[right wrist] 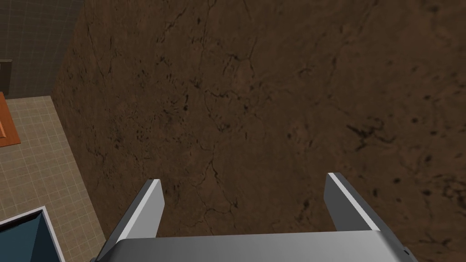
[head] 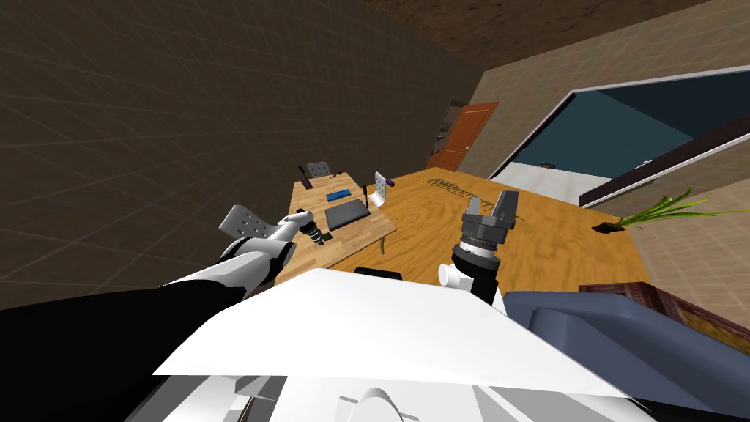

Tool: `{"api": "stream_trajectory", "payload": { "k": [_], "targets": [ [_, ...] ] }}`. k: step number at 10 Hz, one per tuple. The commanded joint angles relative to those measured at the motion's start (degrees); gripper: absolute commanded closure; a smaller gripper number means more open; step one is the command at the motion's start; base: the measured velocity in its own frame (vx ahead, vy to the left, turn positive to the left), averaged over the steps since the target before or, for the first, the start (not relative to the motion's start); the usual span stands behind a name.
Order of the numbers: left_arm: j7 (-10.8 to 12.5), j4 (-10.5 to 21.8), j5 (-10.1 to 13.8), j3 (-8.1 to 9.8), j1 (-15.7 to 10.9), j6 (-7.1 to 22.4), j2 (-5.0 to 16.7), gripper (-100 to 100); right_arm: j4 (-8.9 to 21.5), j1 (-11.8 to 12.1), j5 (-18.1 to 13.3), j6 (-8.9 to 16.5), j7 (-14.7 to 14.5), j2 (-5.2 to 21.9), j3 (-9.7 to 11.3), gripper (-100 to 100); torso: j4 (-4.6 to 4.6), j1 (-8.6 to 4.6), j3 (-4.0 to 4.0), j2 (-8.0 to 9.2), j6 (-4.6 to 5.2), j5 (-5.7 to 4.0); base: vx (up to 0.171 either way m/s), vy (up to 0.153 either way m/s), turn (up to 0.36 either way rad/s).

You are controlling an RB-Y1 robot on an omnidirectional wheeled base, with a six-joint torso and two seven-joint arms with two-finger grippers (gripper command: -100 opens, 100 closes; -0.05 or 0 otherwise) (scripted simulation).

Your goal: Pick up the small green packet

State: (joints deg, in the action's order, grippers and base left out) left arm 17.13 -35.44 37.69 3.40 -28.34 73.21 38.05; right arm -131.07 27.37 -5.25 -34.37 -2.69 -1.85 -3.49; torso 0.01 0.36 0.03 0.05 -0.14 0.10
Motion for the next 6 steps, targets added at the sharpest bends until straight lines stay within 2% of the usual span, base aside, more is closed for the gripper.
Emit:
{"api": "stream_trajectory", "payload": {
  "k": [1, 2, 3, 5, 6],
  "targets": [
    [1.03, -0.30, -2.11, -0.46, -1.02, -0.03, -2.51, -100, 0.00, 0.00, 0.00, 0.00, 0.00, 0.00, 0.00, 0, 0.00, 0.00, 0.00, 0.00, 0.00, 0.00, -0.022, 0.088, 0.121],
    [3.39, -1.13, -4.11, -1.59, -3.55, 0.56, -4.11, -100, 0.00, -0.01, 0.00, 0.00, 0.00, 0.00, 0.01, 0, 0.00, -0.04, 0.01, 0.02, 0.03, 0.01, -0.037, 0.113, 0.255],
    [3.39, -1.43, -5.45, -1.59, -3.30, 0.56, -5.73, -100, 0.00, 0.00, 0.00, 0.00, 0.00, 0.00, 0.00, 0, 0.01, 0.05, 0.04, 0.08, -0.02, 0.02, -0.021, 0.099, 0.135],
    [3.39, -1.13, -5.45, -1.59, -3.80, 0.56, -6.06, -100, 0.00, -0.01, 0.00, 0.00, 0.00, -0.01, 0.01, 0, -0.01, -0.21, -0.02, -0.04, 0.06, -0.03, 0.009, 0.018, -0.028],
    [5.75, -1.96, -8.25, -2.72, -6.18, 1.16, -8.83, -100, 0.00, -0.01, 0.00, 0.00, 0.00, -0.01, 0.02, 0, -0.02, -0.35, -0.04, -0.07, 0.04, -0.07, -0.012, 0.055, 0.273]
  ]
}}
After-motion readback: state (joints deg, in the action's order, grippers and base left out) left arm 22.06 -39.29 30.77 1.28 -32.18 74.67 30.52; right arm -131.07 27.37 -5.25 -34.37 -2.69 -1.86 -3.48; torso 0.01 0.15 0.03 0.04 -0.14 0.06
